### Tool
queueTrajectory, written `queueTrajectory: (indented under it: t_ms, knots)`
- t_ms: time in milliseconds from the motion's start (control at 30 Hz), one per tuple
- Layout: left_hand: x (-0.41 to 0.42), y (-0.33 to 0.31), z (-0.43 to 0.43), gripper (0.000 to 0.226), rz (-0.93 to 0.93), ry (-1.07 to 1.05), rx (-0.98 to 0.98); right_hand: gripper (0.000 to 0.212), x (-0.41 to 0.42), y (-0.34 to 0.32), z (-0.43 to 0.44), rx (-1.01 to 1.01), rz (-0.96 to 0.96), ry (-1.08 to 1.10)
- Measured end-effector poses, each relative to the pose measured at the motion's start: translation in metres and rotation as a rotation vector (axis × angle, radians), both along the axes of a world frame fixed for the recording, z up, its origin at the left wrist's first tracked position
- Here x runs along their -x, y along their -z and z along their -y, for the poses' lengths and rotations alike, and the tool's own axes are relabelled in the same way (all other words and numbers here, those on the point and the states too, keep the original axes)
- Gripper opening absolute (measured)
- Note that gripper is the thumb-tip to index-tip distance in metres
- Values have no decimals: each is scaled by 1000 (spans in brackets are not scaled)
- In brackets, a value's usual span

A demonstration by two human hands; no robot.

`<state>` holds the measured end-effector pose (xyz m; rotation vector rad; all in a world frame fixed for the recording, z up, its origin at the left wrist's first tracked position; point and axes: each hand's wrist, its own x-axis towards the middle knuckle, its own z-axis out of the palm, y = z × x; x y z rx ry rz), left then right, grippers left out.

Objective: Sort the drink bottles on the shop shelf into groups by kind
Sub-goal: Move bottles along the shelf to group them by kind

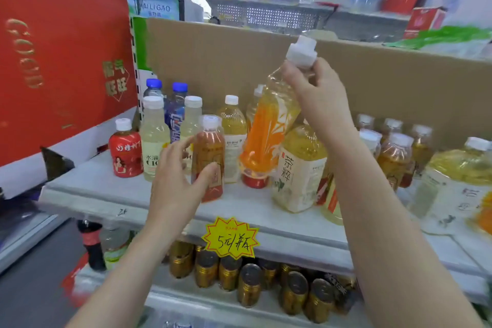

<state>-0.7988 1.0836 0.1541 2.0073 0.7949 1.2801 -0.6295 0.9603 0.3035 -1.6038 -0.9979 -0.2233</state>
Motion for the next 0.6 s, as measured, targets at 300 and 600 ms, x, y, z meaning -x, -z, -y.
queueTrajectory:
  t_ms: [300,600]
  knots:
    - [-36,-14,-55,83,-204,-34,-29,35,-47,-12,-89,-80,116,260]
    - [-38,-8,-62,77,-145,67,17,41,-66,25,-124,225,64,280]
